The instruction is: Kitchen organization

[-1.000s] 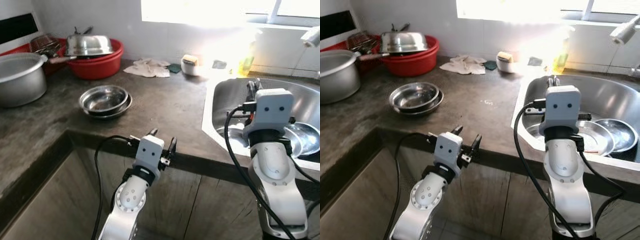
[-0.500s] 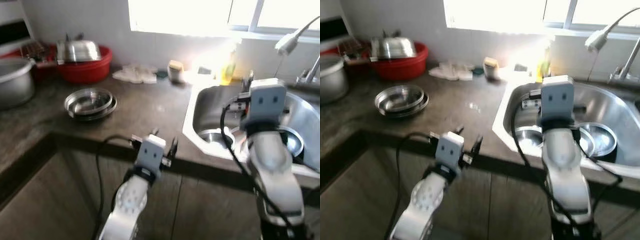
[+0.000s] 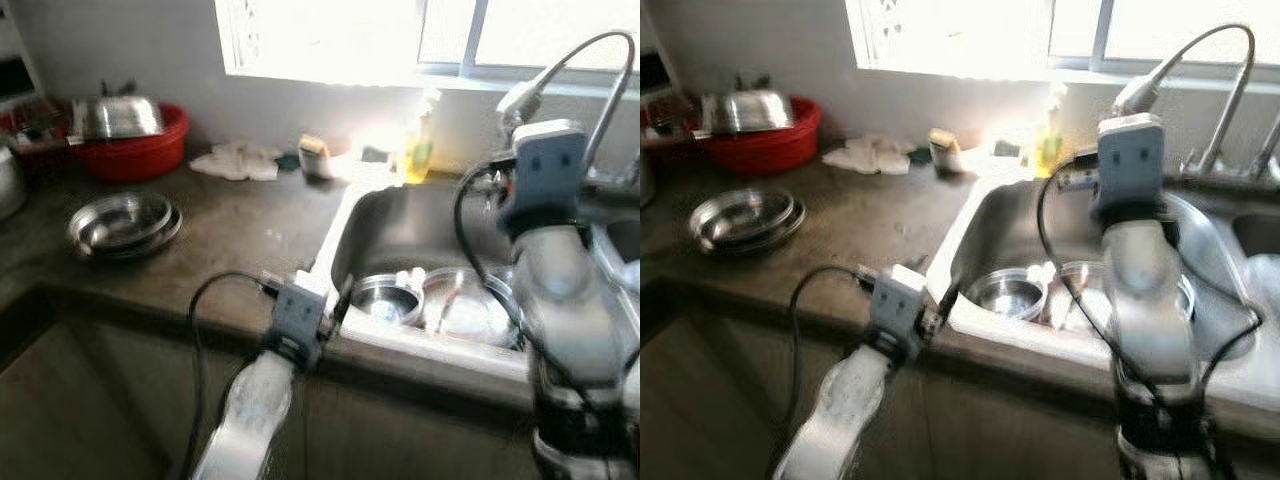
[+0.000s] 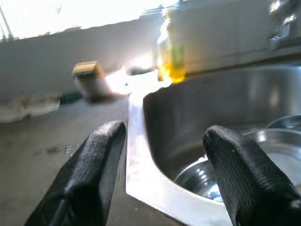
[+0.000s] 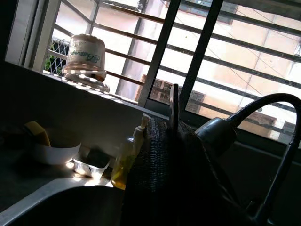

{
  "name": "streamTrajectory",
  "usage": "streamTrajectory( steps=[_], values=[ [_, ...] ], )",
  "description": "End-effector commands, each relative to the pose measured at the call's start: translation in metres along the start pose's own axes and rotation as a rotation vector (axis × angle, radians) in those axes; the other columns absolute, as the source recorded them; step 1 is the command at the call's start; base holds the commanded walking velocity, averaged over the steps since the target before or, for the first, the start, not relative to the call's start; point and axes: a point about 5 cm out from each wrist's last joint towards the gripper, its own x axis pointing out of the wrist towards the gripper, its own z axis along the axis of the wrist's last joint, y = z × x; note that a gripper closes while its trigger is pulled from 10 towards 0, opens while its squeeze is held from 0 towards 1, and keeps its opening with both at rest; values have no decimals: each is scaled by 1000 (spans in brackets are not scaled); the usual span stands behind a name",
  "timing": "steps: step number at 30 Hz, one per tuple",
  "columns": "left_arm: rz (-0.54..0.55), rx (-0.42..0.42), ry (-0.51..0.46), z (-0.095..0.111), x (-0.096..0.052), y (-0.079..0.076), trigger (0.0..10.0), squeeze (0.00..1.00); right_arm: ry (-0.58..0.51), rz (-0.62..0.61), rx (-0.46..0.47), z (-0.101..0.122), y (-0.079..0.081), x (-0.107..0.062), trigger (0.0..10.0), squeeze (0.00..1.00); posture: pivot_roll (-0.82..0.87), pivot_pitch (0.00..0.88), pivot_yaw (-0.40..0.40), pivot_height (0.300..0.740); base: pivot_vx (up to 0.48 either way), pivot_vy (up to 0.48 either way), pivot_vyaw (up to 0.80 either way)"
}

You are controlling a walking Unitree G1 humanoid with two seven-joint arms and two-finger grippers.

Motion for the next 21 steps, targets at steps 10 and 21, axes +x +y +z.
streamTrajectory(
  steps=[10, 21],
  values=[
    [-14, -14, -6, 4, -1, -6, 10000, 0, 293, 151, -84, -41, -6, 19, 10000, 0, 169, 17, -55, 740, 0, 0, 0],
    [-12, -23, 9, 5, -11, -11, 10000, 0, 518, 305, -194, -90, 4, 27, 10000, 0, 200, 48, -75, 740, 0, 0, 0]
  ],
)
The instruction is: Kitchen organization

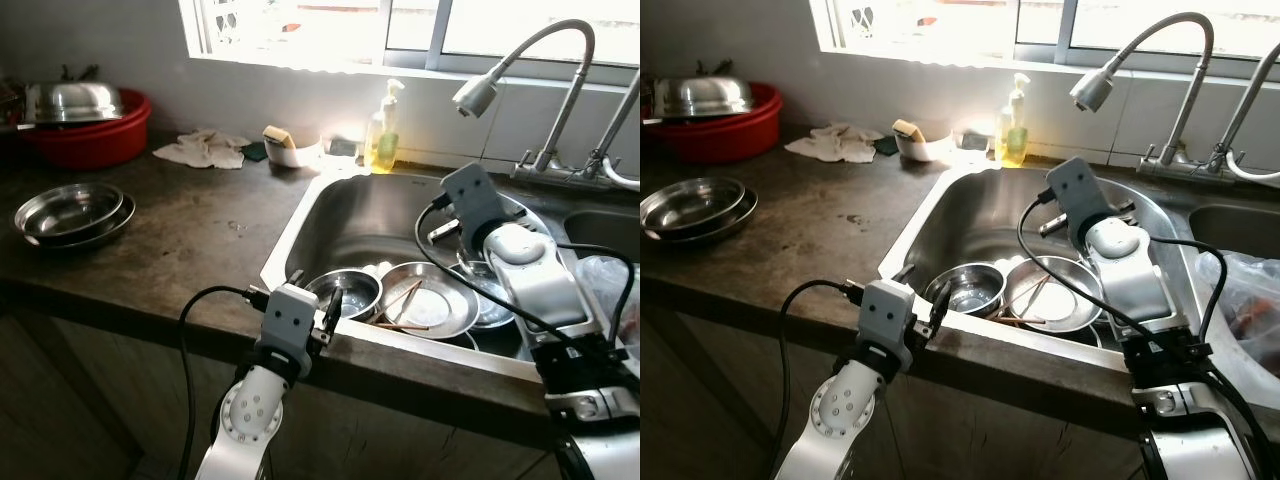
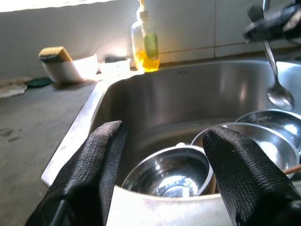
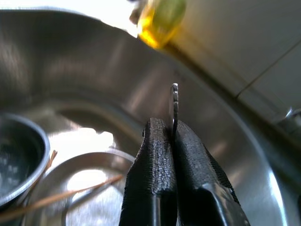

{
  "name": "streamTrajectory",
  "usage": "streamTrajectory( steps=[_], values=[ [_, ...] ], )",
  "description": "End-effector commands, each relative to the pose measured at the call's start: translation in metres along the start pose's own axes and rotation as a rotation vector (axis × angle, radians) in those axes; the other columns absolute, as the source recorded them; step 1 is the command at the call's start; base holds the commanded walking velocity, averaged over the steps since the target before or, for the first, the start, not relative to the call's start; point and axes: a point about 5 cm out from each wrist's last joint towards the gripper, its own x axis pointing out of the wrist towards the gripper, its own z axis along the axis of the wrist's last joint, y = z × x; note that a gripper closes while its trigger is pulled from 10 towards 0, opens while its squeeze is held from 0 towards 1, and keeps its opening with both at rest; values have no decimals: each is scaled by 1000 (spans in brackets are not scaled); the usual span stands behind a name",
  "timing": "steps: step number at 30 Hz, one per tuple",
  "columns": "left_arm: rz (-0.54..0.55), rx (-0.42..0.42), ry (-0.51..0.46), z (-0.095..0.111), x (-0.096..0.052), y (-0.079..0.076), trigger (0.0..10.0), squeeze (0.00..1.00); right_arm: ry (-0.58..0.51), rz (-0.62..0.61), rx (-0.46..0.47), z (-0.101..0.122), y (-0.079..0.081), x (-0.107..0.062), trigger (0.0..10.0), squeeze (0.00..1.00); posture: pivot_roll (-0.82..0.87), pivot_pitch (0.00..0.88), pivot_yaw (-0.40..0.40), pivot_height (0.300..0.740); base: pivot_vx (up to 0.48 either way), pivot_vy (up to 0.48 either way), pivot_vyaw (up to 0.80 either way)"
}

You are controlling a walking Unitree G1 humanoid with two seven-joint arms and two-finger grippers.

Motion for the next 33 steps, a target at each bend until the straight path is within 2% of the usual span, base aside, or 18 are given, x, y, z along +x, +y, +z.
streamTrajectory(
  steps=[1, 5, 6, 7, 8, 9, 18, 22, 23, 24, 25, 26, 29, 31, 33],
  values=[
    [1, 11, -15, 6, -1, 0, 10000, 0, 13, 1, -21, 0, -2, 3, 10000, 0, 202, 49, -75, 740, 0, 0, 0],
    [3, 7, -11, 6, -4, -1, 10000, 0, 49, 36, -34, -9, 1, 8, 10000, 0, 205, 51, -76, 740, 0, 0, 0],
    [2, 7, -9, 6, -5, -1, 10000, 0, 53, 38, -30, -10, 2, 8, 10000, 314, 203, 52, -76, 740, 0, 0, 0],
    [2, 7, -8, 6, -5, -1, 10000, 0, 56, 42, -30, -10, 2, 9, 10000, 698, 203, 51, -76, 740, 0, 0, 0],
    [2, 7, -7, 6, -5, -1, 10000, 0, 58, 44, -30, -11, 3, 9, 10000, 698, 203, 52, -74, 740, 0, 0, 0],
    [1, 6, -6, 6, -5, -1, 10000, 0, 56, 49, -30, -11, 3, 9, 10000, 1000, 202, 52, -70, 740, 0, 0, 0],
    [1, 6, -2, 6, -3, 0, 10000, 0, 20, 21, -15, -12, 2, 7, 10000, 1000, 199, 56, -66, 740, 0, 0, 0],
    [5, 9, -3, 7, -1, 1, 10000, 0, -105, -29, 18, 2, 4, -3, 10000, 1000, 200, 53, -67, 740, 0, 0, 0],
    [6, 12, -3, 6, -1, 2, 10000, 0, -134, -41, 29, 5, 5, -5, 10000, 827, 199, 49, -67, 740, 0, 0, 0],
    [8, 14, -3, 6, -1, 2, 10000, 0, -162, -52, 45, 8, 6, -9, 10000, 176, 198, 49, -67, 740, 0, 0, 0],
    [8, 14, -3, 6, 0, 3, 10000, 0, -193, -62, 57, 12, 7, -13, 10000, 0, 197, 47, -66, 740, 0, 0, 0],
    [8, 16, -3, 6, 0, 3, 10000, 0, -254, -92, 80, 17, 10, -23, 10000, 0, 193, 44, -63, 740, 0, 0, 0],
    [8, 16, -2, 6, 1, 3, 10000, 0, -283, -104, 90, 19, 11, -28, 10000, 0, 193, 43, -62, 740, 0, 0, 0],
    [6, 22, -5, 7, 2, 5, 10000, 0, -387, -151, 155, 21, 15, -51, 10000, 0, 187, 33, -53, 740, 0, 0, 0],
    [6, 23, -4, 6, 3, 5, 10000, 0, -396, -157, 164, 21, 16, -54, 10000, 0, 187, 33, -53, 740, 0, 0, 0]
  ],
)
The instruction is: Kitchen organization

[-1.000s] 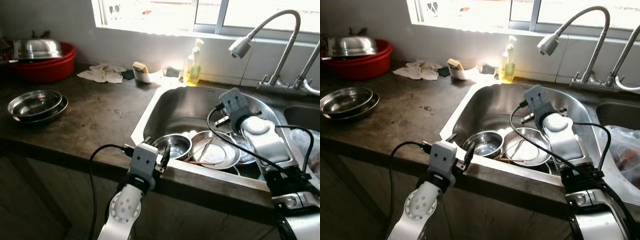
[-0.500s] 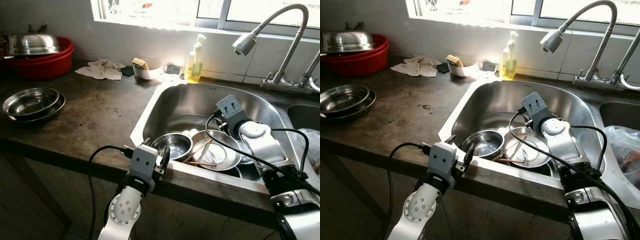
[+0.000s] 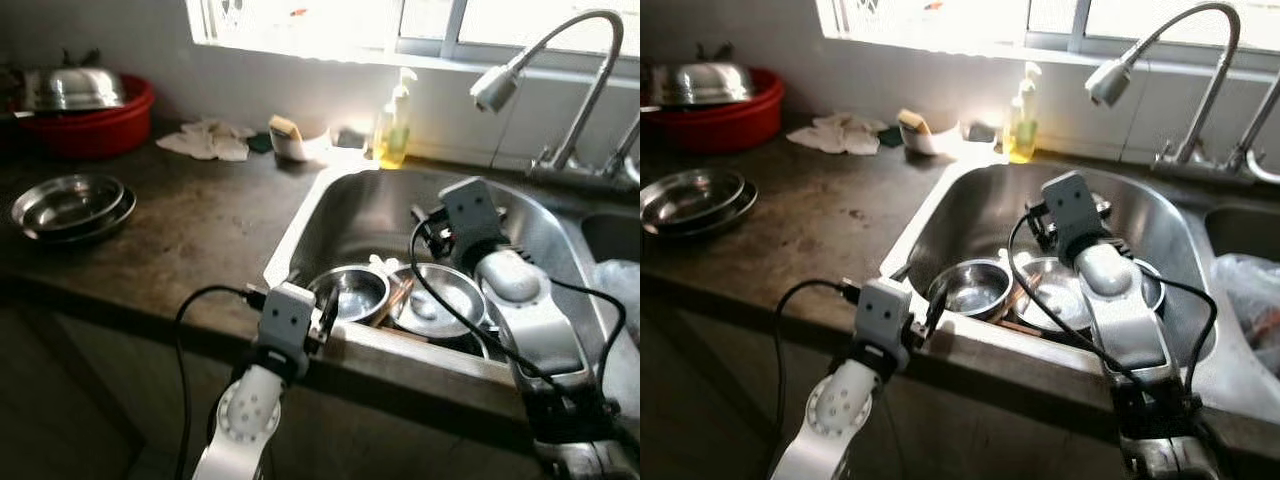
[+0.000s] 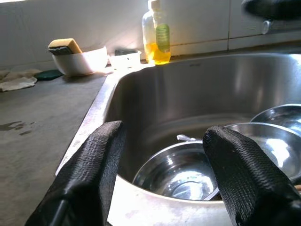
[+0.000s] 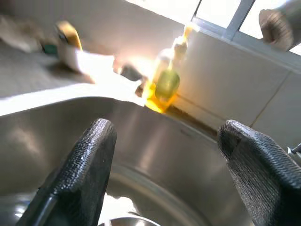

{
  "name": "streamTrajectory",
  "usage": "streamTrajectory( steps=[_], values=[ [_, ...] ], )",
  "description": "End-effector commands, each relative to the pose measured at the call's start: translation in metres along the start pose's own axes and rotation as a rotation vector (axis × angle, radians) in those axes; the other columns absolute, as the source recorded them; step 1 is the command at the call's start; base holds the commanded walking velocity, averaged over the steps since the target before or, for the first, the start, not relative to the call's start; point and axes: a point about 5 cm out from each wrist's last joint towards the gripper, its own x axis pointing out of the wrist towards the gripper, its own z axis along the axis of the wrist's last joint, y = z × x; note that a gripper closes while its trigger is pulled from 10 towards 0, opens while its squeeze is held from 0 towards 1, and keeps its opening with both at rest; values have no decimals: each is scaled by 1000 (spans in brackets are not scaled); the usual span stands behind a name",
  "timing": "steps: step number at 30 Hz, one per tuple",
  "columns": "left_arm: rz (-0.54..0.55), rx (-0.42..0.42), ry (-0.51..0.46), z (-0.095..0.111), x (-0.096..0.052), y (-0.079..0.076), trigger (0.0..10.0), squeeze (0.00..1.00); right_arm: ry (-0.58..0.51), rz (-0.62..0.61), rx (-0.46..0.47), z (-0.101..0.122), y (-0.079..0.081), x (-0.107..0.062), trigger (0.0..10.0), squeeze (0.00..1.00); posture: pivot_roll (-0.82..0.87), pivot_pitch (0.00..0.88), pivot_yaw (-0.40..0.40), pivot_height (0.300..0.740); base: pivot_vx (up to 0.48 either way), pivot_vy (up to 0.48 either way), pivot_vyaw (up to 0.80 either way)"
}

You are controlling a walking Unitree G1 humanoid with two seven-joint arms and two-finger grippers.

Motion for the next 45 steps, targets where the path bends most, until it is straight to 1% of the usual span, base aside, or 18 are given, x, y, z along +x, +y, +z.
streamTrajectory(
  steps=[1, 2, 3, 4, 5, 6, 7, 8, 9, 10, 12, 16, 17, 21, 26, 31, 39, 45],
  values=[
    [-8, 7, -3, 1, 2, 1, 10000, 0, -50, -55, 39, 6, -7, -11, 10000, 0, 181, 28, -51, 740, 0, 0, 0],
    [-8, 7, -3, 1, 2, 1, 10000, 0, -50, -55, 39, 6, -7, -11, 10000, 0, 181, 28, -51, 740, 0, 0, 0],
    [-9, 7, -2, 1, 3, 1, 10000, 0, -51, -61, 96, 1, -2, -22, 10000, 0, 179, 24, -48, 740, 0, 0, 0],
    [-10, 4, -1, 1, 3, 1, 10000, 0, -38, -54, 131, -4, 2, -29, 10000, 0, 179, 24, -48, 740, 0, 0, 0],
    [-12, 1, 0, 0, 3, 0, 10000, 0, -29, -49, 154, -7, 5, -34, 10000, 0, 179, 24, -48, 740, 0, 0, 0],
    [-13, -2, 2, 1, 4, 0, 10000, 0, -15, -47, 196, -11, 8, -39, 10000, 0, 178, 17, -48, 740, 0, 0, 0],
    [-12, -12, -1, 2, 4, -1, 10000, 0, -6, -66, 243, -15, 10, -45, 10000, 0, 178, 17, -48, 740, 0, 0, 0],
    [-15, -15, -3, 2, 4, -1, 10000, 0, -16, -78, 271, -16, 13, -53, 10000, 0, 186, 7, -48, 740, 0, 0, 0],
    [-15, -15, -3, 2, 4, -1, 10000, 0, -16, -78, 271, -16, 13, -53, 10000, 0, 186, 7, -48, 740, 0, 0, 0],
    [-14, -35, -8, 4, 5, -2, 10000, 0, -33, -110, 316, -16, 19, -69, 10000, 0, 180, 2, -40, 740, 0, 0, 0],
    [-11, -43, -5, 3, 5, -1, 10000, 0, -41, -127, 326, -14, 22, -74, 10000, 0, 168, 0, -32, 740, 0, 0, 0],
    [36, -16, -21, 4, 5, 4, 10000, 0, -39, -148, 332, -14, 23, -75, 10000, 0, 159, 0, -25, 740, 0, 0, 0],
    [28, -38, -18, 4, 4, 6, 10000, 0, -45, -150, 331, -12, 24, -75, 10000, 0, 155, 0, -16, 740, 0, 0, 0],
    [25, -35, -8, 3, 3, 6, 10000, 0, -43, -148, 326, -12, 25, -75, 10000, 0, 163, 0, -25, 740, 0, 0, 0],
    [29, -37, 3, 0, 2, 6, 10000, 0, -46, -134, 298, -12, 29, -73, 10000, 0, 167, 0, -29, 740, 0, 0, 0],
    [24, -39, 5, -1, 1, 4, 10000, 0, -54, -121, 291, -11, 31, -70, 10000, 0, 170, 0, -30, 740, 0, 372, 708],
    [19, -40, 18, -4, 0, 5, 10000, 0, -41, -129, 296, -13, 30, -68, 10000, 0, 168, 0, -25, 740, 0, 457, 767],
    [8, -34, 19, -4, 0, 4, 10000, 0, -33, -121, 317, -14, 32, -67, 10000, 0, 166, 0, -20, 740, 0, 458, 67]
  ],
)
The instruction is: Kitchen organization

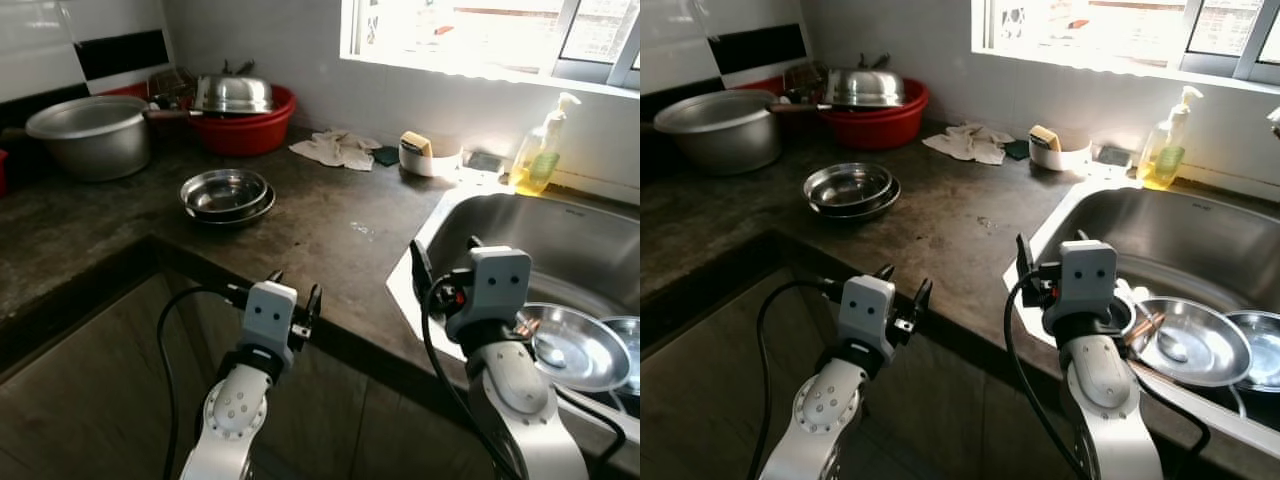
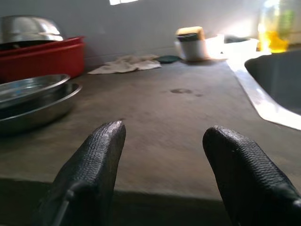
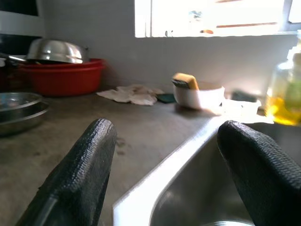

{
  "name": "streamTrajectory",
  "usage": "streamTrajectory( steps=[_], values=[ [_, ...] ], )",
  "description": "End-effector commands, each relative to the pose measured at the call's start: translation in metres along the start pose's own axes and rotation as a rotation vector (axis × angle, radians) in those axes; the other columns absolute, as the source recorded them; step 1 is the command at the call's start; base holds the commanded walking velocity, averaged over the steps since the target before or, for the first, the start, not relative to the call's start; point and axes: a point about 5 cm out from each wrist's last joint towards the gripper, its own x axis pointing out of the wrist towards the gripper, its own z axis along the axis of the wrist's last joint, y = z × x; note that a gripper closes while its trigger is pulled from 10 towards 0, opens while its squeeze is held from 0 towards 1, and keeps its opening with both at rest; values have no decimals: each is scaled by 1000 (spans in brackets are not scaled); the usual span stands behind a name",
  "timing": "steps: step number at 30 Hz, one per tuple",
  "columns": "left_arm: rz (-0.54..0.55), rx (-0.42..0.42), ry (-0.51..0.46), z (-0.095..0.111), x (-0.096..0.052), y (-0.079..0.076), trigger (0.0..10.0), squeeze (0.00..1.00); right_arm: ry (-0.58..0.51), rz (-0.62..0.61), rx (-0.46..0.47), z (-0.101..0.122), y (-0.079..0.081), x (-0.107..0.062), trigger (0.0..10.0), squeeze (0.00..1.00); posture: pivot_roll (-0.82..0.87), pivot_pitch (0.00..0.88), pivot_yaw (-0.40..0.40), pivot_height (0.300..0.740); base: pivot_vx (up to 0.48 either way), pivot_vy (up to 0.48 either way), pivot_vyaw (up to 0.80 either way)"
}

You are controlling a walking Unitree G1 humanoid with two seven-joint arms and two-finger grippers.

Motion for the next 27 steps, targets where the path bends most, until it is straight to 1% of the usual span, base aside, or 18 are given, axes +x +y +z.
streamTrajectory(
  steps=[1, 12, 14, 16, 21, 23, 27],
  values=[
    [-22, -2, -6, 2, 0, -3, 10000, 0, 10, -16, 6, -1, -3, 1, 10000, 0, 165, 0, -21, 740, 0, 458, 0],
    [-18, -2, -7, 2, 1, -2, 10000, 0, 2, 7, 12, 1, 1, 5, 10000, 0, 170, 0, -24, 740, 0, 457, 0],
    [-15, -2, -17, 4, 1, -2, 10000, 0, 0, 17, 11, 2, 3, 6, 10000, 0, 171, 0, -24, 740, 0, 0, 0],
    [-13, 3, -17, 4, 2, -2, 10000, 0, -5, 22, 1, 2, 4, 6, 10000, 0, 170, 0, -21, 740, 0, 0, 463],
    [-4, 15, -22, 5, 3, 0, 10000, 0, -1, 31, -1, 3, 7, 8, 10000, 0, 170, 0, -23, 740, 0, 0, 766],
    [-2, 22, -22, 5, 3, 0, 10000, 0, 3, 34, 0, 3, 7, 9, 10000, 0, 170, 0, -23, 740, 0, 0, 400],
    [3, 30, -21, 5, 3, 0, 10000, 0, 15, 50, 23, 2, 8, 11, 10000, 0, 170, 0, -26, 740, 0, 0, 0]
  ],
)
